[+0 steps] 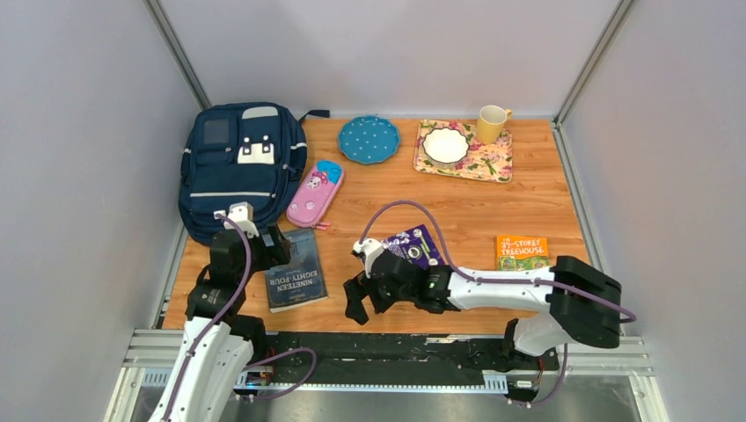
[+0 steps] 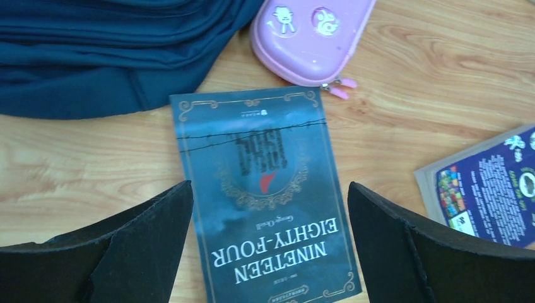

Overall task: Pack the student bag
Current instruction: Move the book to the center of the board.

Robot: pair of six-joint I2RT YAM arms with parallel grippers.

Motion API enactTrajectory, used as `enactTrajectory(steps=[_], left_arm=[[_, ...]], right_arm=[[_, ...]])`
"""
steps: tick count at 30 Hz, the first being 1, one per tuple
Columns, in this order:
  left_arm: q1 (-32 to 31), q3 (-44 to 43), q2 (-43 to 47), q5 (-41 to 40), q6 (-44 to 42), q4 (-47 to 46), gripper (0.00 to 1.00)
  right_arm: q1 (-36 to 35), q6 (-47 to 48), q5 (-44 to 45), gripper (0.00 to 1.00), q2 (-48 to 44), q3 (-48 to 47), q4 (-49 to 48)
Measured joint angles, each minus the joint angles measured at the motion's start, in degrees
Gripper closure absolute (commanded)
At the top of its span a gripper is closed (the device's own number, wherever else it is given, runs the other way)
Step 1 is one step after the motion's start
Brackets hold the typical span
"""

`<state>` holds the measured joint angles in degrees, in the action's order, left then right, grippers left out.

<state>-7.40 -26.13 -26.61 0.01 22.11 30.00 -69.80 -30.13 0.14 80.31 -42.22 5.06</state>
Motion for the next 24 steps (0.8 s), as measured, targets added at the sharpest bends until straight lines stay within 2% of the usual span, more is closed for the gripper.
enactTrajectory(steps=[6,14,24], left_arm=[[0.00,-0.83,0.20,-4.74,-2.05,3.08,0.01],[0.00,-0.46,0.13,-6.12,-3.54,3.67,0.01],[0.00,1.68,-0.22,-6.12,-5.29,3.67,0.01]], right_arm=[[-1.11,-1.79,-4.33,0.00,8.92,-3.41,-1.75],[-0.46,-3.30,-0.85,0.00,14.10,-6.12,-0.96],[10.99,-3.04,-0.96,0.00,14.25,-7.34,0.20]])
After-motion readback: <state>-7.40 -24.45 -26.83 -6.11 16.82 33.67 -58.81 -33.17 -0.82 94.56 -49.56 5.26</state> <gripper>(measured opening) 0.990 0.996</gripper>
